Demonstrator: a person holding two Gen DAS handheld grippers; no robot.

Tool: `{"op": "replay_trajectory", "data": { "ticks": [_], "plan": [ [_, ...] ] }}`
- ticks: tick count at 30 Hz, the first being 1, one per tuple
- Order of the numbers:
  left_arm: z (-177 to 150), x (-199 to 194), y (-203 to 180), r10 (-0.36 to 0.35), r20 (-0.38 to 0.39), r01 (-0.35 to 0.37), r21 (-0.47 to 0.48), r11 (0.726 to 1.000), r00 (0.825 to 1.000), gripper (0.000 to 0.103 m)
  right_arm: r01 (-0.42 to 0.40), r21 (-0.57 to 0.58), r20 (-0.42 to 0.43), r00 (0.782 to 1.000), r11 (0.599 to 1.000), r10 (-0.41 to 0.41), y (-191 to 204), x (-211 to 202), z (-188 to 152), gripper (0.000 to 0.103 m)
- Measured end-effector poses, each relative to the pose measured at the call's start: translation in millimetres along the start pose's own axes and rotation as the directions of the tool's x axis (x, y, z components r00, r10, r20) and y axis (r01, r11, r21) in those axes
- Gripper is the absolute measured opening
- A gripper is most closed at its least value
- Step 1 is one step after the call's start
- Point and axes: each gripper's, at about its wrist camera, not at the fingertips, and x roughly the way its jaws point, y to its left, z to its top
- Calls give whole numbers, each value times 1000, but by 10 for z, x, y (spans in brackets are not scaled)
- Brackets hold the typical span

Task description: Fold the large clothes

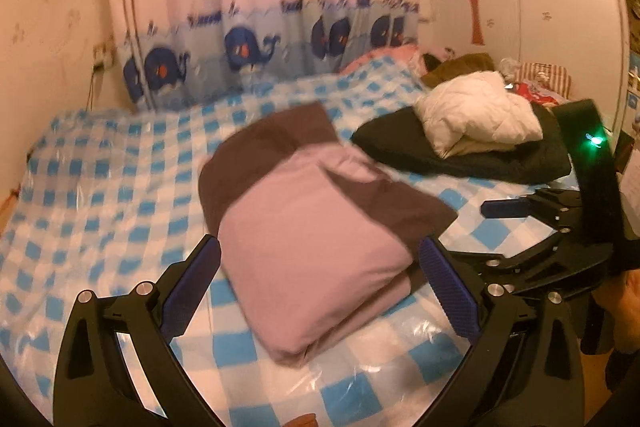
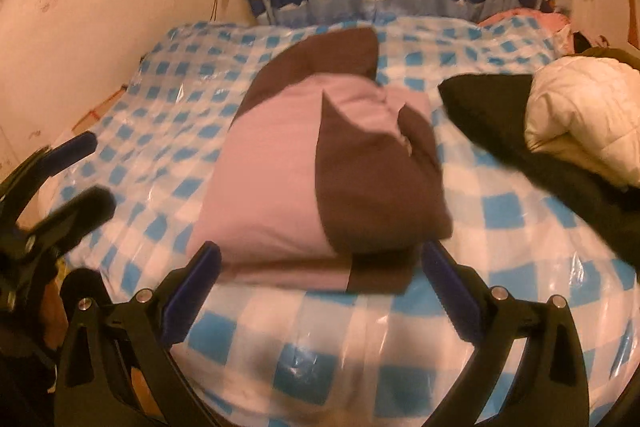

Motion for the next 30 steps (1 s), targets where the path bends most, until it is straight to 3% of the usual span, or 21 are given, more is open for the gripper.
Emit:
{"op": "replay_trajectory", "data": {
  "ticks": [3,5,7,8,10,11,14,18,21,23,24,25,26,27,28,30],
  "plan": [
    [-145,173,458,-96,-72,81,-186,979,993,96,-48,103,9,999,994,47,-316,43,121,96],
    [-276,370,851,-178,-128,122,-354,927,976,96,-101,226,-10,994,969,106,-670,168,246,96],
    [-442,635,1290,-341,-130,211,-570,794,931,95,-116,294,-51,989,949,136,-961,371,377,96],
    [-496,722,1419,-366,-123,215,-624,752,923,95,-106,309,-77,988,945,136,-1055,482,429,96],
    [-583,909,1679,-368,-109,195,-693,694,923,95,-91,350,-129,981,932,144,-1252,747,513,96],
    [-622,980,1750,-363,-108,183,-712,678,926,95,-92,375,-148,976,922,158,-1339,888,542,96],
    [-751,1344,1949,-393,-117,157,-785,599,912,95,-144,438,-173,955,887,241,-1455,1225,560,96],
    [-809,1814,1948,-406,-167,118,-799,590,898,95,-233,507,-172,916,830,363,-1478,1574,517,96],
    [-820,2081,1917,-449,-165,135,-815,563,878,96,-289,563,-185,869,774,459,-1451,1838,427,96],
    [-834,2211,1899,-479,-137,162,-832,530,867,97,-289,567,-182,869,771,460,-1463,1883,396,96],
    [-849,2279,1896,-508,-110,188,-846,498,854,97,-303,587,-167,862,751,478,-1494,1907,365,96],
    [-874,2327,1895,-536,-94,202,-860,468,839,97,-313,603,-156,856,734,493,-1513,1924,340,96],
    [-914,2395,1898,-582,-70,217,-887,409,811,97,-325,621,-143,847,713,511,-1522,1953,311,97],
    [-901,2429,1888,-604,-67,226,-890,395,794,97,-343,642,-127,834,686,536,-1510,1987,275,97],
    [-862,2430,1870,-612,-75,236,-880,412,788,96,-356,652,-117,825,669,553,-1490,2004,256,97],
    [-712,2397,1785,-623,-118,259,-838,481,773,96,-386,672,-92,804,632,588,-1378,2019,251,98]
  ]
}}
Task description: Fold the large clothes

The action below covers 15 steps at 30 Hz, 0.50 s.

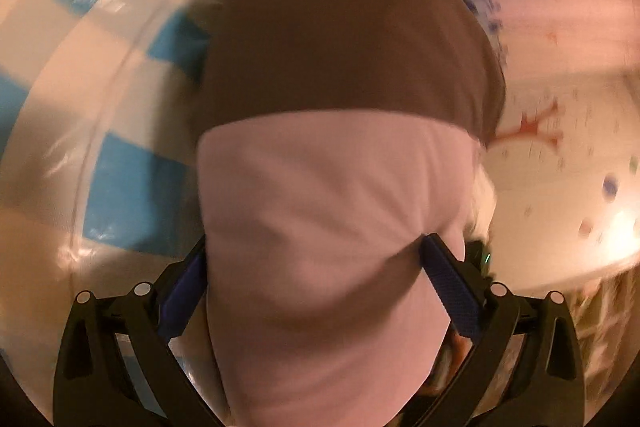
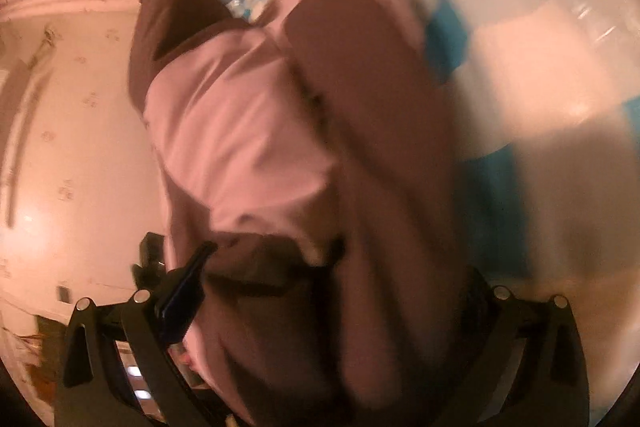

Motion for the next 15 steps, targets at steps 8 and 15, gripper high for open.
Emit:
{"op": "replay_trajectory", "data": {
  "ticks": [8,15],
  "plan": [
    [33,-739,-415,86,61,-95,163,982,994,95,-112,-78,-79,991,991,106,681,395,-526,98],
    [-541,-1622,277,188,82,-197,120,973,979,96,-63,-275,-192,981,959,10,1141,1093,-1328,98]
  ]
}}
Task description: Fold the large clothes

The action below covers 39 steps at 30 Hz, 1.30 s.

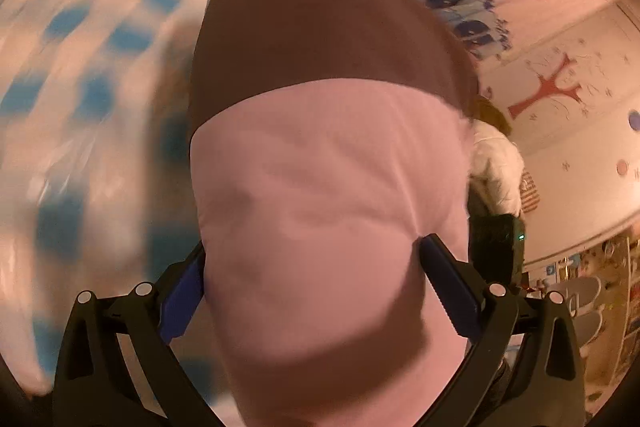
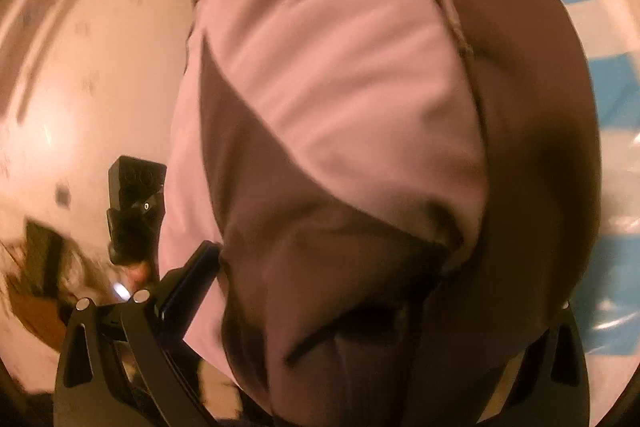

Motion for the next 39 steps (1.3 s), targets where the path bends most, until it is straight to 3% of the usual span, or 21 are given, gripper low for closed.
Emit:
{"op": "replay_trajectory", "data": {
  "ticks": [3,5,6,7,8,10,12,13,16,18,20,21,23,26,28,32,34,35,37,39],
  "plan": [
    [-133,-112,190,35,50,-34,-20,999,998,96,42,-46,12,999,998,-42,59,26,-62,98],
    [-165,-261,-1,106,145,-116,65,991,984,96,119,-80,72,991,990,-113,164,-145,-146,98],
    [-186,-356,-177,164,211,-192,117,975,964,96,166,-104,102,982,981,-156,225,-232,-176,98],
    [-225,-444,-389,237,281,-289,162,944,930,96,262,-144,158,958,954,-240,341,-357,-252,98],
    [-253,-480,-522,285,319,-354,182,917,904,96,365,-176,223,919,914,-324,478,-469,-333,98],
    [-362,-477,-848,389,375,-491,231,840,842,96,548,-199,331,818,813,-470,747,-601,-479,98],
    [-514,-504,-1027,441,404,-560,250,789,802,96,662,-193,376,732,724,-569,972,-622,-640,98],
    [-603,-508,-1084,454,406,-575,252,778,793,96,680,-205,378,718,704,-584,1008,-611,-727,98],
    [-868,-591,-1223,450,387,-559,240,794,805,96,675,-213,437,713,707,-549,1080,-730,-1072,98],
    [-1059,-639,-1257,477,384,-581,225,782,791,96,661,-199,457,716,724,-528,1079,-804,-1224,98],
    [-1275,-656,-1244,510,369,-602,198,774,777,96,689,-177,474,686,703,-552,1219,-722,-1374,98],
    [-1366,-670,-1237,510,357,-595,185,782,782,96,707,-167,467,670,687,-576,1303,-655,-1430,98],
    [-1516,-689,-1239,505,342,-581,169,796,792,96,711,-168,450,671,682,-589,1425,-502,-1420,98],
    [-1670,-698,-1260,516,333,-590,181,787,790,96,733,-177,441,656,657,-613,1544,-429,-1497,98],
    [-1718,-731,-1250,559,315,-622,153,768,767,96,742,-175,419,651,647,-634,1596,-403,-1515,98],
    [-1772,-794,-1164,563,278,-610,124,783,778,96,774,-181,349,627,606,-697,1674,-349,-1537,98],
    [-1820,-827,-1184,582,304,-637,125,760,754,96,803,-195,332,594,563,-732,1708,-330,-1545,98],
    [-1834,-836,-1191,583,308,-641,132,756,751,96,821,-199,335,570,536,-750,1723,-332,-1548,98],
    [-1836,-848,-1167,566,298,-620,127,775,769,96,852,-195,356,524,487,-774,1756,-378,-1542,98],
    [-1821,-836,-1139,563,290,-613,117,782,774,96,867,-177,379,496,465,-781,1777,-449,-1530,98]
  ]
}}
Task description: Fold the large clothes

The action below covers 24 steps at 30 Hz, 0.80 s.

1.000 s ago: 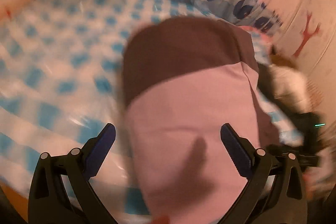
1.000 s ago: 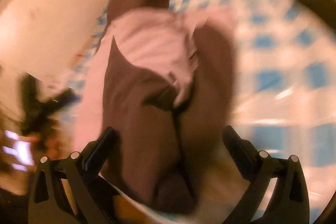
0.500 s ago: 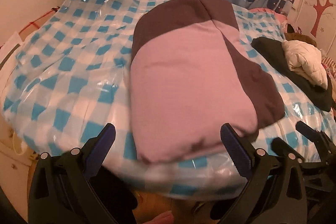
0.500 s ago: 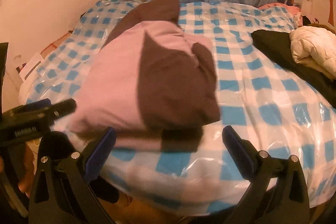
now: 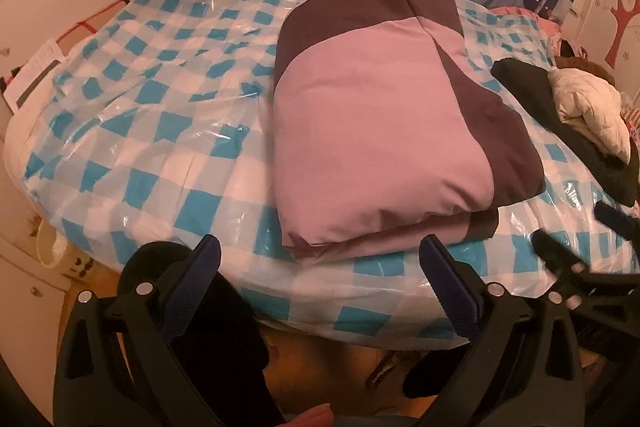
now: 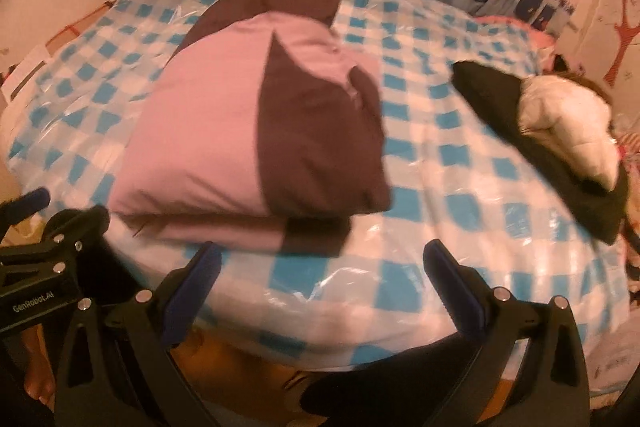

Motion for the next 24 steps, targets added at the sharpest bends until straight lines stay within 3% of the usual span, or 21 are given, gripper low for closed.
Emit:
{"op": "replay_trajectory", "data": {
  "ticks": [3,8,24],
  "plan": [
    [3,25,-43,-15,-9,15,-3,1000,1000,96,38,14,13,999,999,-39,-85,-6,8,98],
    [-28,44,-138,-1,-9,2,30,1000,1000,96,33,39,33,999,999,-34,-136,-58,0,98],
    [-59,-25,-168,28,-7,-27,22,999,1000,96,100,-55,33,995,994,-98,47,-111,64,98]
  ]
}}
